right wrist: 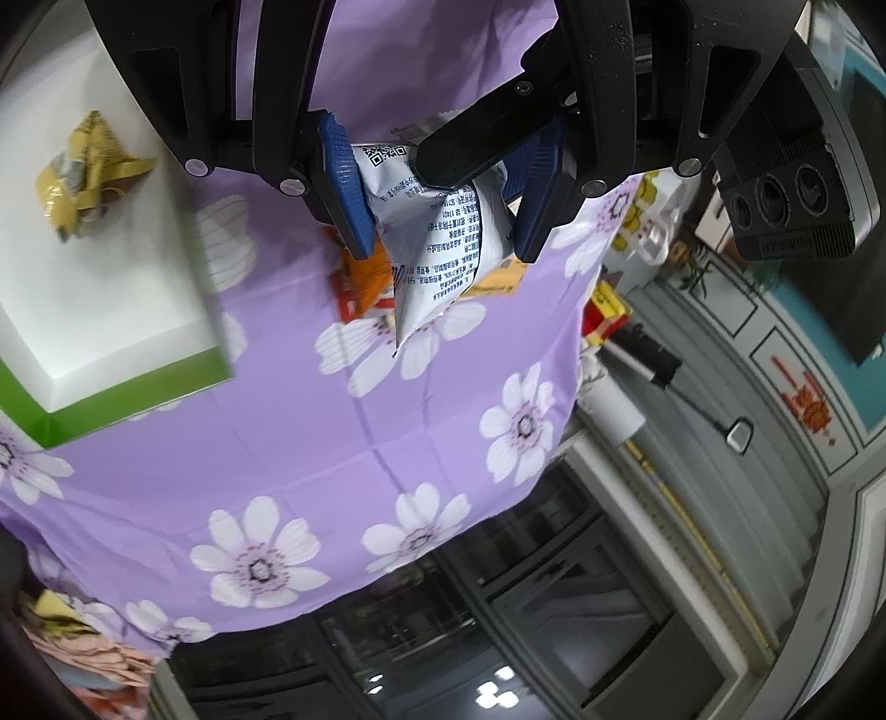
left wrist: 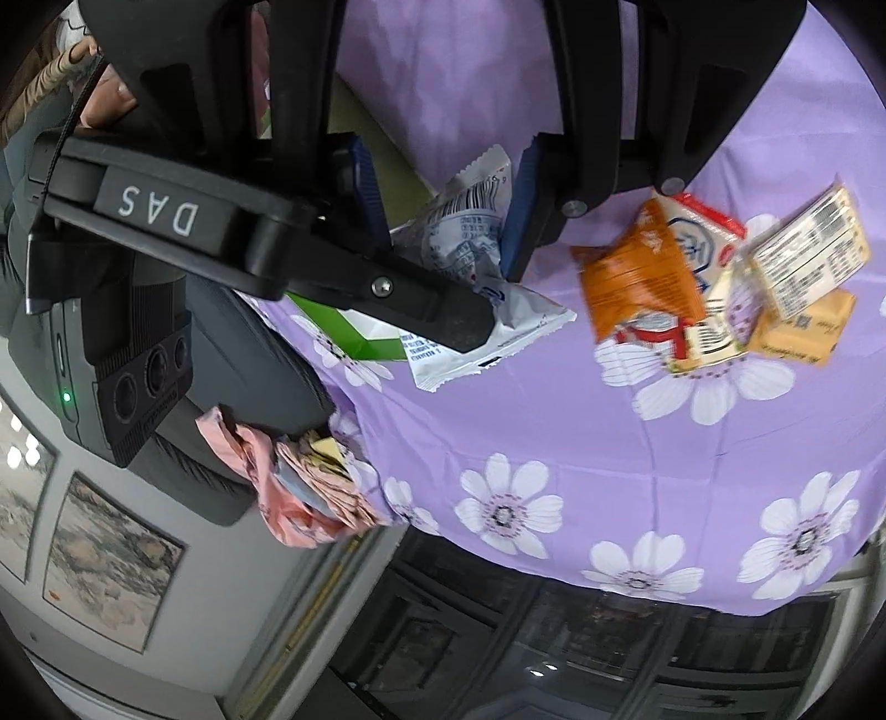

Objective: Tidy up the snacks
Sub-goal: 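Lift the white pouch with the right gripper and carry it over the box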

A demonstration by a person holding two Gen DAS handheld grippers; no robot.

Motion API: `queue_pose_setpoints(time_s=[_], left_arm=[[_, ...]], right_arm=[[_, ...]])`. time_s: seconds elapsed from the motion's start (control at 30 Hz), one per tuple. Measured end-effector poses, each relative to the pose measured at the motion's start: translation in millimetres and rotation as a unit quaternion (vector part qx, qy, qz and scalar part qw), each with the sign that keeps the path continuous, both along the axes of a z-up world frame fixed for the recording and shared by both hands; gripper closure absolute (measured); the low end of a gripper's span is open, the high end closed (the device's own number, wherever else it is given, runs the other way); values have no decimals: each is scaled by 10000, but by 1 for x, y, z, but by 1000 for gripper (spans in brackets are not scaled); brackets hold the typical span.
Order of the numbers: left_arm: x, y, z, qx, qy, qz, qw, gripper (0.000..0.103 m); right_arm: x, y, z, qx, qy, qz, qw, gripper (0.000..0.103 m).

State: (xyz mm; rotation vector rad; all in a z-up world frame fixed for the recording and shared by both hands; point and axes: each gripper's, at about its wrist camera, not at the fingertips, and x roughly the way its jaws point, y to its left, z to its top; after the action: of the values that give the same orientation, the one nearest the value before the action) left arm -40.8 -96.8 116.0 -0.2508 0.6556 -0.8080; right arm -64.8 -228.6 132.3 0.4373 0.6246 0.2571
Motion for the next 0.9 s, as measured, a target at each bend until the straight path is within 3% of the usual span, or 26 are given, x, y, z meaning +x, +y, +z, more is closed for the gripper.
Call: queue_pose_setpoints(time_s=[0.9], left_arm=[[15, -101, 0, 434, 50, -1180, 9921, 63]], right_arm=[[-22, -99, -11, 667, 139, -1346, 9886, 48]])
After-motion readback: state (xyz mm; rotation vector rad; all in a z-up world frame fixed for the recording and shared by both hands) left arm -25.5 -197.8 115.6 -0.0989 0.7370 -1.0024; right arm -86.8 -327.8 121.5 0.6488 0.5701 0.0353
